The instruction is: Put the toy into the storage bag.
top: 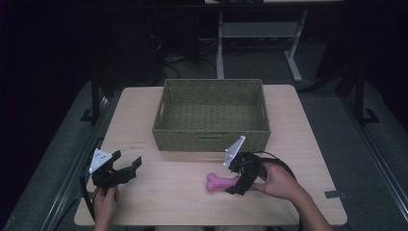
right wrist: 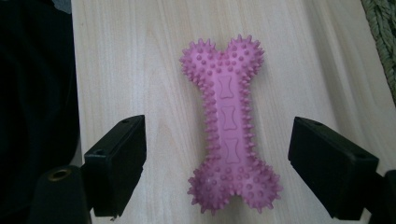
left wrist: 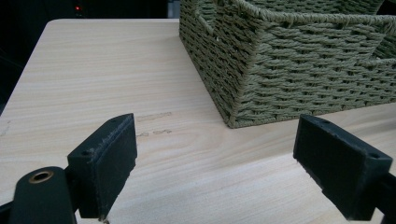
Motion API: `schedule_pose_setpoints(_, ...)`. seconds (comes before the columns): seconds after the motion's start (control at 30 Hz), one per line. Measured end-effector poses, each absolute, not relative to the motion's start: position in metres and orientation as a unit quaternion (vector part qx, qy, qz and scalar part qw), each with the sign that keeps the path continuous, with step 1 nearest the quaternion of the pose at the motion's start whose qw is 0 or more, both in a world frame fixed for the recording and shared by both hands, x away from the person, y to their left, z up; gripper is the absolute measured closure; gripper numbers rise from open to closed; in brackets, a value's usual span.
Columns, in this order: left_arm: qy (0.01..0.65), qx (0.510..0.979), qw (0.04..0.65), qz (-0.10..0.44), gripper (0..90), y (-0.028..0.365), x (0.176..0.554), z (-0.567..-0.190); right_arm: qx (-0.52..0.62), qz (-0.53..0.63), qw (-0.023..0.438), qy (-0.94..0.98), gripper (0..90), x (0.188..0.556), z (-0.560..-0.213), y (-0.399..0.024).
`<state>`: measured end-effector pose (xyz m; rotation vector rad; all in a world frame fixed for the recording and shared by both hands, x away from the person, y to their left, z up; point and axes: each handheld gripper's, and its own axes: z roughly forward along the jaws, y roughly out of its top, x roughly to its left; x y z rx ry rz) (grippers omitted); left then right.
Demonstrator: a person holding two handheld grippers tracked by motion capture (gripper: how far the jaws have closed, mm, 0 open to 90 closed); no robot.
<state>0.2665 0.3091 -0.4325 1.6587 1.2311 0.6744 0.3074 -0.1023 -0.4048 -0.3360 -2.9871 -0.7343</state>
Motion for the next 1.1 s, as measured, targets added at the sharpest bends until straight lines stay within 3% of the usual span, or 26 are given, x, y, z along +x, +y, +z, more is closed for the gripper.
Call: schedule_pose_setpoints(1.1,0.503,0.673,0.467,0.275,13.0,0.311,0.266,-0.432,-0.094,-0.214,0.036,-0.972,22.8,0.313,-0.417,-0.082)
